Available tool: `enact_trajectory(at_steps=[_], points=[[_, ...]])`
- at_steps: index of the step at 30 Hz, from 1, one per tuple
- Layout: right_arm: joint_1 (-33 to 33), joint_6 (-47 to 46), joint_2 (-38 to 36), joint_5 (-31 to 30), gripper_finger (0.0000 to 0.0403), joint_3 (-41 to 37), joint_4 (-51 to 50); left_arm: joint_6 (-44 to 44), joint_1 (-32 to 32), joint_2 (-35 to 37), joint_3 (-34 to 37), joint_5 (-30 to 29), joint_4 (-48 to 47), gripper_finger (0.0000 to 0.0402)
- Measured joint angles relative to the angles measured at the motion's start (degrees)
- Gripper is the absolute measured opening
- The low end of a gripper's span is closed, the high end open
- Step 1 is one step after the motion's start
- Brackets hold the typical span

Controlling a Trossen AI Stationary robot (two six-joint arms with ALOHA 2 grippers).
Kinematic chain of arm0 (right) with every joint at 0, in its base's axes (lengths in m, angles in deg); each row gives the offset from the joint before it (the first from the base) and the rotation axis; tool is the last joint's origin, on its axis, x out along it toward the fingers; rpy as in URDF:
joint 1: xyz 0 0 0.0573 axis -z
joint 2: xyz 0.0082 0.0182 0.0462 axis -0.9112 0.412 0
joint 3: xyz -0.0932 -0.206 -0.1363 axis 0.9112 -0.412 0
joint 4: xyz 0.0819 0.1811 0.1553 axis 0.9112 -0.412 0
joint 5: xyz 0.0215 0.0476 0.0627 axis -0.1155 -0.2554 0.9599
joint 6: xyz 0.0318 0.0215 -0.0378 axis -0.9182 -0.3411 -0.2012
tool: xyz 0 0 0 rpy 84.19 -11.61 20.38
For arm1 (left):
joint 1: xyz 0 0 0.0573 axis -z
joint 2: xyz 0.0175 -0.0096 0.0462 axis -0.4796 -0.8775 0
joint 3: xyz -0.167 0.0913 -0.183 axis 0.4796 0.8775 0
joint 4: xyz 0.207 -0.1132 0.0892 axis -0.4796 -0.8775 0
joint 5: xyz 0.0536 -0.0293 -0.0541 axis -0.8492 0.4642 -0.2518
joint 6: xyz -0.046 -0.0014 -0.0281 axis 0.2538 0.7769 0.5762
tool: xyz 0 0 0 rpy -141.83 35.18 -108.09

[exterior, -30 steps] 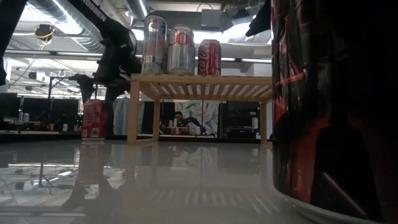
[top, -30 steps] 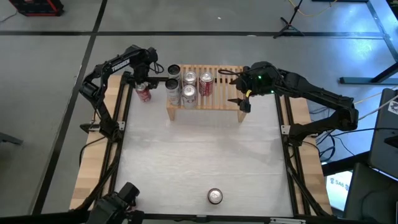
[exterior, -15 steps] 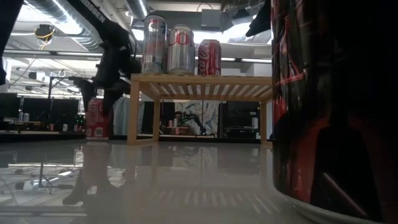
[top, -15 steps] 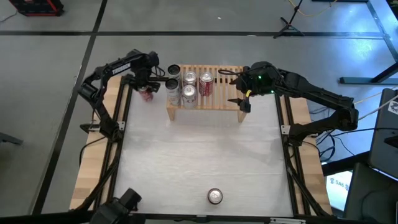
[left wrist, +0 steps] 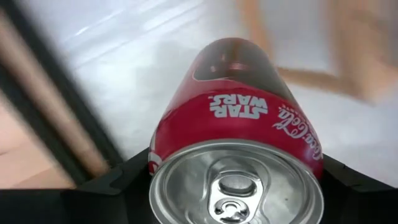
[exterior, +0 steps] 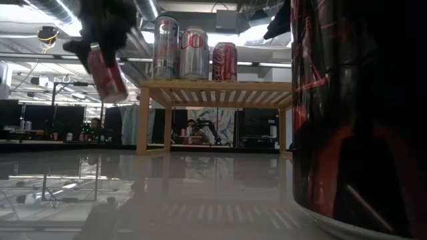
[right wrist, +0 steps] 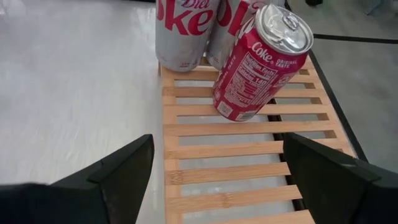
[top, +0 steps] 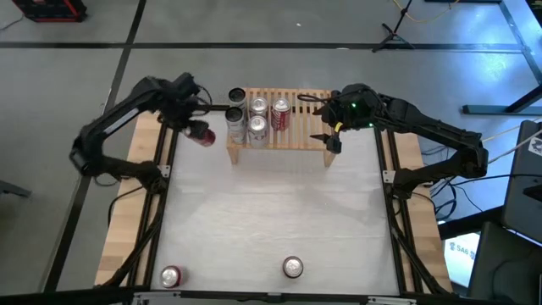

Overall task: Place canned beverage on shelf
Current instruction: Put the red soda can on the shelf

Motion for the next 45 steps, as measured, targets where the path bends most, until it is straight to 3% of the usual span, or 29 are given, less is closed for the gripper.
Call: enact_trajectory(at_steps=[10,15,18,24,29,36,45], points=[[-1.39,-19.16,0.02,3.41,0.0347,0.0,-2.85,8.56,17.65,14.77,-0.07,0.72,-6.8,0.027],[-9.09,-25.76,0.02,4.51,0.0347,0.0,-6.52,11.29,30.88,16.86,-0.07,0.19,-5.34,0.027],[-15.81,-29.75,0.02,1.74,0.0347,0.0,-6.73,12.55,38.33,15.5,-0.04,-2.24,-1.79,0.027],[-30.19,-37.09,0.02,-11.99,0.0347,0.0,-6.78,11.82,49.98,8.55,-0.08,-2.54,12.88,0.0271],[-39.04,-44.22,0.02,-19.19,0.0347,-0.19,-8.89,9.36,56.97,0.61,-0.16,-2.47,21.8,0.0271],[-45.58,-50.95,0.02,-23.11,0.0347,-5.97,-9.57,4.8,61.37,-13.91,-9.16,-3.78,21.86,0.0271],[-51.02,-55.26,0.04,-22.12,0.0347,-12.21,-8.69,-10.15,60.95,-32.87,-24.02,-4.85,17.68,0.0271]])
